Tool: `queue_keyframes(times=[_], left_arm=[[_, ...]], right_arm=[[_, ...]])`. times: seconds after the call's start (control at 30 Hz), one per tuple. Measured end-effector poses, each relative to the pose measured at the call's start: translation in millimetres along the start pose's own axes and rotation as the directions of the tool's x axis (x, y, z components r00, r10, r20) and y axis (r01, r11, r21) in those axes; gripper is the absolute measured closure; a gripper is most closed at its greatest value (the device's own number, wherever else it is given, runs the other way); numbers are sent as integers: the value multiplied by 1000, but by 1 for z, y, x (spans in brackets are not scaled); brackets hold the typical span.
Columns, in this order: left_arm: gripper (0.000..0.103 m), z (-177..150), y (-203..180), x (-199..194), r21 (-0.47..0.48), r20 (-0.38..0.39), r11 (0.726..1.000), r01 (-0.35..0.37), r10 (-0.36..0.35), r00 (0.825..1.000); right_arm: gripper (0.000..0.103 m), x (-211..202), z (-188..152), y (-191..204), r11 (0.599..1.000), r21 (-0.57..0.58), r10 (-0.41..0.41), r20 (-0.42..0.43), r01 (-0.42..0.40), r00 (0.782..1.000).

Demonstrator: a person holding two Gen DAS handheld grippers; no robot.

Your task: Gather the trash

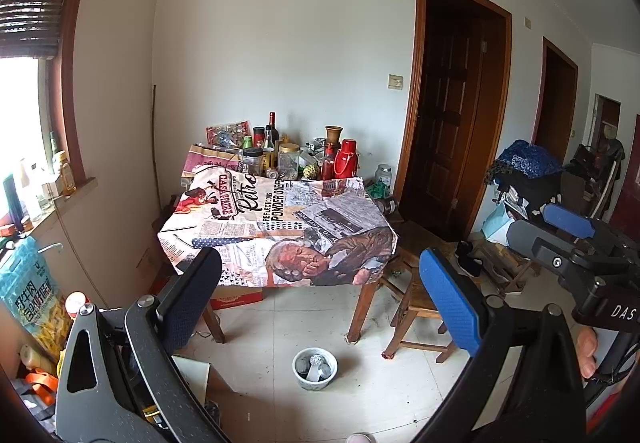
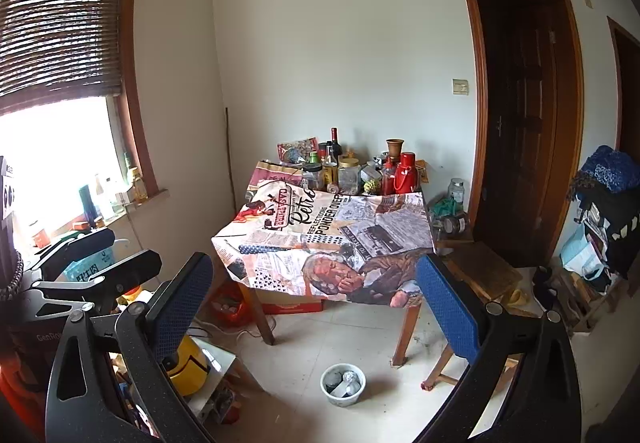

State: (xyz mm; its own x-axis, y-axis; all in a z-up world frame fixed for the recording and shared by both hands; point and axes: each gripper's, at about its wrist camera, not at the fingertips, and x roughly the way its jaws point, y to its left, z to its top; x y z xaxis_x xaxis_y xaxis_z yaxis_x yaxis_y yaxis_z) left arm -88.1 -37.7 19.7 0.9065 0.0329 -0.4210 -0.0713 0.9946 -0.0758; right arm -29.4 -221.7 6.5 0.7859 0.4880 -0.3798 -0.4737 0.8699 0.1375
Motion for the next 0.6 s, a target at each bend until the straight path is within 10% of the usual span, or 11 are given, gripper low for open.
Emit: queue_keyframes(times=[0.6], left_arm=[[3,-2,1,1,5,-10,1000,7,-7,1000]], right_arm=[[2,-3,-1,-2,1000,18,-3,-18,3,1000]])
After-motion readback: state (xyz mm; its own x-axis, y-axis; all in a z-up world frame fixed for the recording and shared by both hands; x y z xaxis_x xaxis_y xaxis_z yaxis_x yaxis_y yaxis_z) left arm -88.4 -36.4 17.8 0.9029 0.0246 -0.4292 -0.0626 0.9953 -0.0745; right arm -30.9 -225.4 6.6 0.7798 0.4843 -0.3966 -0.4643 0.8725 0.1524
